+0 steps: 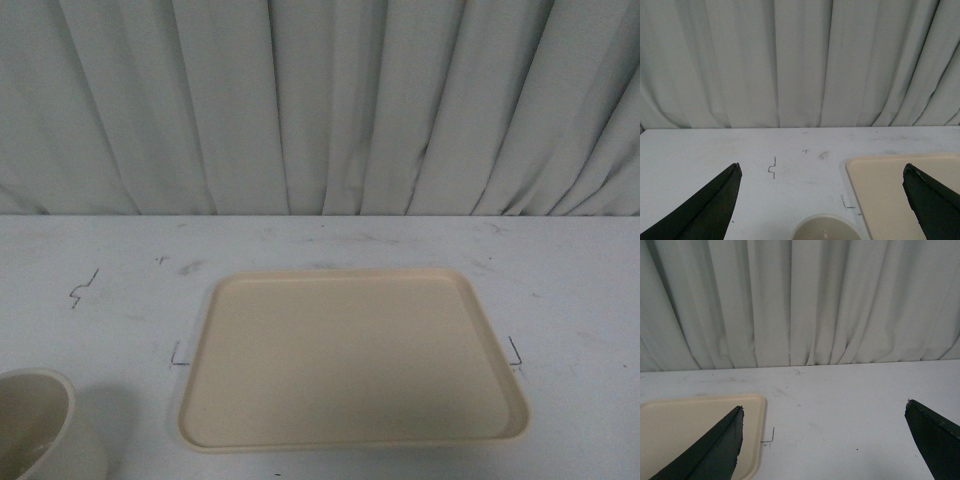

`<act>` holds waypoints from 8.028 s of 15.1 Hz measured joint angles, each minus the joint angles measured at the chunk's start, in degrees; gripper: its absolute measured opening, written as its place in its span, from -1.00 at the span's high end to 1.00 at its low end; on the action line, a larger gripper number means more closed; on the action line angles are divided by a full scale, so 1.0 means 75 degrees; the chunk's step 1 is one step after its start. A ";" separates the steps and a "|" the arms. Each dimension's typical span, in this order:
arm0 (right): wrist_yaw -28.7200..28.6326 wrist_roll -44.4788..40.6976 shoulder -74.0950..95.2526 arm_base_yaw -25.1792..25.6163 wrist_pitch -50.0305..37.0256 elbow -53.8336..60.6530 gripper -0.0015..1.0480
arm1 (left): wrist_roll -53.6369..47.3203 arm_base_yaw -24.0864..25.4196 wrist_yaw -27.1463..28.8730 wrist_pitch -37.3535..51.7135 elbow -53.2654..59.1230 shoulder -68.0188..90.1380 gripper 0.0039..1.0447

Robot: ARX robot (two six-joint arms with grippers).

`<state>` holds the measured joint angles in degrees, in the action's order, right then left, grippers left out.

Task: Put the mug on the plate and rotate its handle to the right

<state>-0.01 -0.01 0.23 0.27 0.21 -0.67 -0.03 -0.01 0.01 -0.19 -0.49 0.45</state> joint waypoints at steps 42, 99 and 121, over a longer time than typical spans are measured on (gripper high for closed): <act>-0.0003 0.0000 0.0000 0.0003 0.0000 0.0000 -0.87 | 0.2363 -0.2430 0.0877 -0.2990 -0.6379 1.0856 0.95; 0.0000 0.0000 0.0000 -0.0032 0.0003 0.0000 -0.87 | 0.0000 -0.0020 0.0000 0.1612 0.0003 0.1510 0.97; -0.1174 0.1655 1.3994 -0.2742 0.1824 -0.8684 -0.87 | 0.0003 -0.0017 0.0000 -0.0003 0.0000 0.0003 -0.88</act>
<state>-8.82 12.40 105.19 -20.29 13.89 -65.80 -0.01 -0.14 0.01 -0.21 -0.49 0.47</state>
